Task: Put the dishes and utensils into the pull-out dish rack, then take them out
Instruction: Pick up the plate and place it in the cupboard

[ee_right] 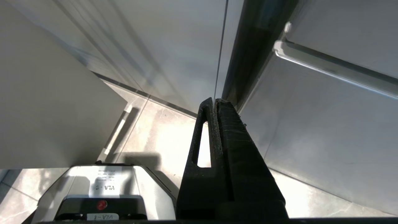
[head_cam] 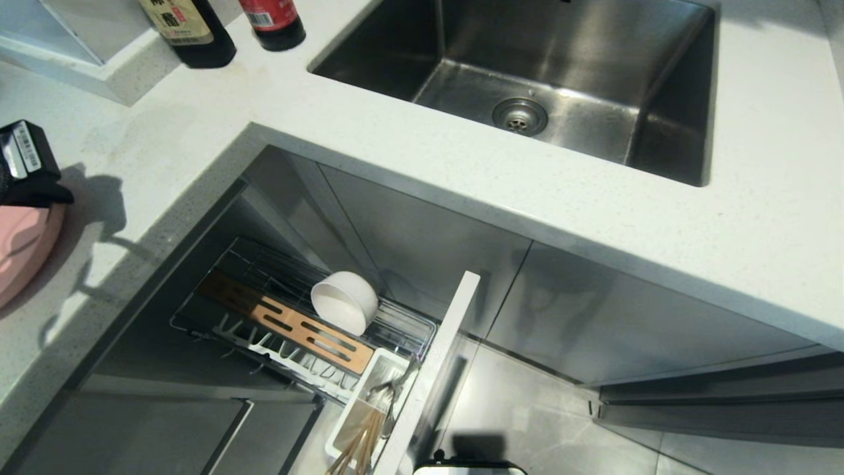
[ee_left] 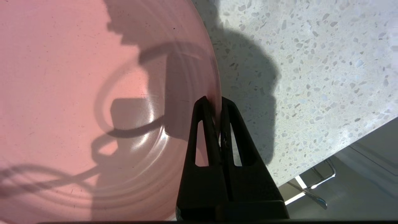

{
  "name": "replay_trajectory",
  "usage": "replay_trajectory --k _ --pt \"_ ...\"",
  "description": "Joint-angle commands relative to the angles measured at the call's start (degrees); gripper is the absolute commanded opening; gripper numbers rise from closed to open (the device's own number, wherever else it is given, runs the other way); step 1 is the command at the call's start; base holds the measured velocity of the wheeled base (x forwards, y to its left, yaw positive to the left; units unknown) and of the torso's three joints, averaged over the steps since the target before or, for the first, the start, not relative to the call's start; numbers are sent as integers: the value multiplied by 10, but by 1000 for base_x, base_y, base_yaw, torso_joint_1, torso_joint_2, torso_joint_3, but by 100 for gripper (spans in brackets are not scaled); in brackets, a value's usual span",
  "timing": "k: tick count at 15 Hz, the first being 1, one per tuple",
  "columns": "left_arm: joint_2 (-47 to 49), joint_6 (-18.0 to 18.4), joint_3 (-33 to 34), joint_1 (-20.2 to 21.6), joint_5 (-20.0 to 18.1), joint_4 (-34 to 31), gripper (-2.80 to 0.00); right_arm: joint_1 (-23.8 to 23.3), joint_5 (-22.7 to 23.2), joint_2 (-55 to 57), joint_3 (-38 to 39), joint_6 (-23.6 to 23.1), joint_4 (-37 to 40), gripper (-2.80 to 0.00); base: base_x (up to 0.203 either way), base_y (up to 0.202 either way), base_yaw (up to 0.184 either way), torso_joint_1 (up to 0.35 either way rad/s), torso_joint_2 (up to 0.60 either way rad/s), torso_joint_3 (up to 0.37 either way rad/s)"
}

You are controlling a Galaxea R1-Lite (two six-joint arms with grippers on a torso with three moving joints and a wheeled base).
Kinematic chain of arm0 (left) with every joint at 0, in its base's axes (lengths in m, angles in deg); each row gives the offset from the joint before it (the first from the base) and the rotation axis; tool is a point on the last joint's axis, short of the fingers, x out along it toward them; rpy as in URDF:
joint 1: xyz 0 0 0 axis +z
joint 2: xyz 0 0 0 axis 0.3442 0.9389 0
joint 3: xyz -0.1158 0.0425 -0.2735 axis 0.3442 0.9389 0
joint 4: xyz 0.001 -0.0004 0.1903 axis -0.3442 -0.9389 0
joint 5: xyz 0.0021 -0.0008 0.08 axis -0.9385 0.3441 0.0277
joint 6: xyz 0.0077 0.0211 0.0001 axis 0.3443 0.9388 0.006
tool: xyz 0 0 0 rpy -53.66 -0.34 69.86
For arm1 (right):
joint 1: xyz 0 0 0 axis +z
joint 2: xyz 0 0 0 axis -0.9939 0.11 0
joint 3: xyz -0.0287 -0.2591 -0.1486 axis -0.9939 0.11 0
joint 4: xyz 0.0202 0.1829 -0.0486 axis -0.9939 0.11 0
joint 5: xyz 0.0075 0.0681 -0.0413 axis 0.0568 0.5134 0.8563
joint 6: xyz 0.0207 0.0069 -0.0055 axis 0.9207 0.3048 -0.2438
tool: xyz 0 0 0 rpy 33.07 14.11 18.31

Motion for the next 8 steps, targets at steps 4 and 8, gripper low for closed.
replay_trajectory --k 4,8 --pt "-22 1 -14 0 3 -6 -280 1 0 0 1 0 0 -280 0 0 0 0 0 0" --pt "-65 48 -84 -2 3 -75 -280 1 0 0 1 0 0 -280 0 0 0 0 0 0"
